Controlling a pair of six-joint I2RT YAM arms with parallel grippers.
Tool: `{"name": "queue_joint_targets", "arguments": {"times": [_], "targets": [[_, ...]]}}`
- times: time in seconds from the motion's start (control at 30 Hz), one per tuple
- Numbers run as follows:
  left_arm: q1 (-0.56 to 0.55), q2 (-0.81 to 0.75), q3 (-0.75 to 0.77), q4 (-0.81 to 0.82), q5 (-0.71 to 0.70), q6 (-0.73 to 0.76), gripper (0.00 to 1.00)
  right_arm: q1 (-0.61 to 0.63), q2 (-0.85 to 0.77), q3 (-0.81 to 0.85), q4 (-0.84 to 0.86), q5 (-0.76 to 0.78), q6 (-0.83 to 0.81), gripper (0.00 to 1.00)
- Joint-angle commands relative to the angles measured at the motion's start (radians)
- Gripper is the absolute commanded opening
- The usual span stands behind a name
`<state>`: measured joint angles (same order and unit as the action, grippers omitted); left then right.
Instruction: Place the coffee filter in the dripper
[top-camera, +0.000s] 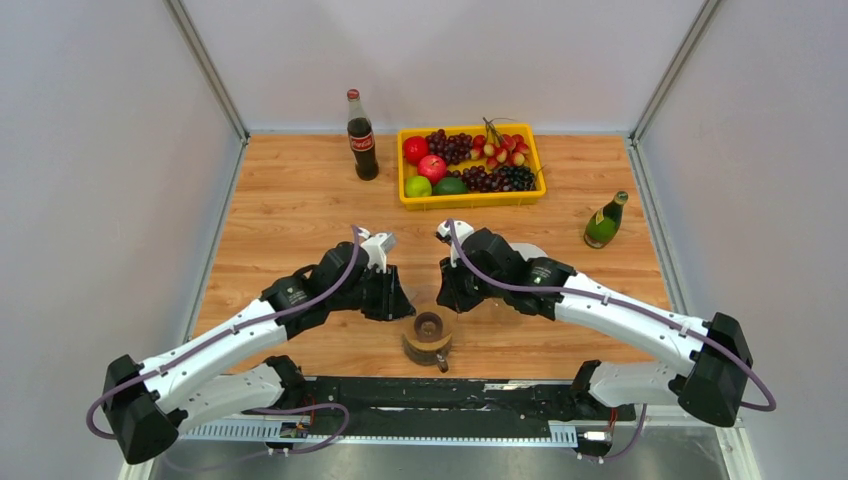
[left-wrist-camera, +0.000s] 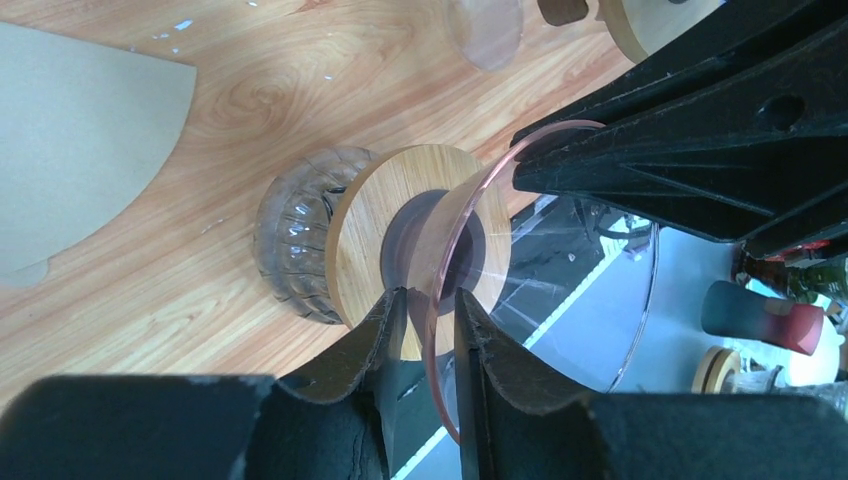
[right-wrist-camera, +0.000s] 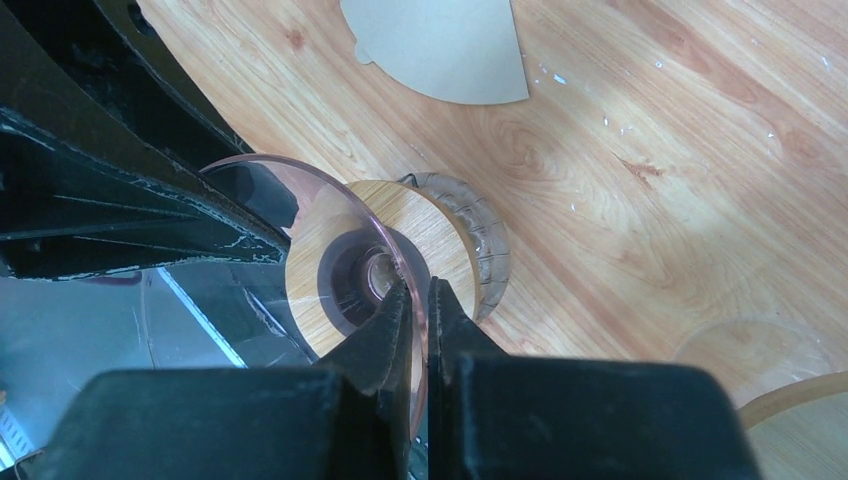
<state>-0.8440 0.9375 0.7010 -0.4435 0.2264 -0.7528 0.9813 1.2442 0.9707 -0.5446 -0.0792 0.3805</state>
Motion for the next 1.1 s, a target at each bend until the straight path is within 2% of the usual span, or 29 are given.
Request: {"name": "queue_joint_targets", "arguments": {"times": [0.0,0.17,0.3,0.5,0.77,1.07], "targets": [[-0.001,0.067,-0.018,-0.271,-0.127,0.105,0.05,0.007,0.064,-0.12,-0.116,0.095,-0.062,0.0],[-0.003,0.07,0.021,-0.348,-0.171,0.115,0.02,0.007,0.043,-0.168,-0.099,0.155,-0.056,0.0],[-0.022,0.076,-0.002,-0.346,-0.255,0.098,0.0,0.02,0.034,-0.205,-0.05,0.184,-0.051,0.0],[-0.086,0.111,0.013,-0.368,-0.373,0.066,0.0,0.054,0.018,-0.242,-0.024,0.319,0.018,0.0],[-0.109,0.152,0.017,-0.371,-0.371,0.051,0.0,0.091,0.051,-0.309,-0.004,0.314,0.128,0.0],[-0.117,0.163,0.022,-0.362,-0.366,0.05,0.0,0.094,0.091,-0.33,-0.011,0.299,0.145,0.0]]}}
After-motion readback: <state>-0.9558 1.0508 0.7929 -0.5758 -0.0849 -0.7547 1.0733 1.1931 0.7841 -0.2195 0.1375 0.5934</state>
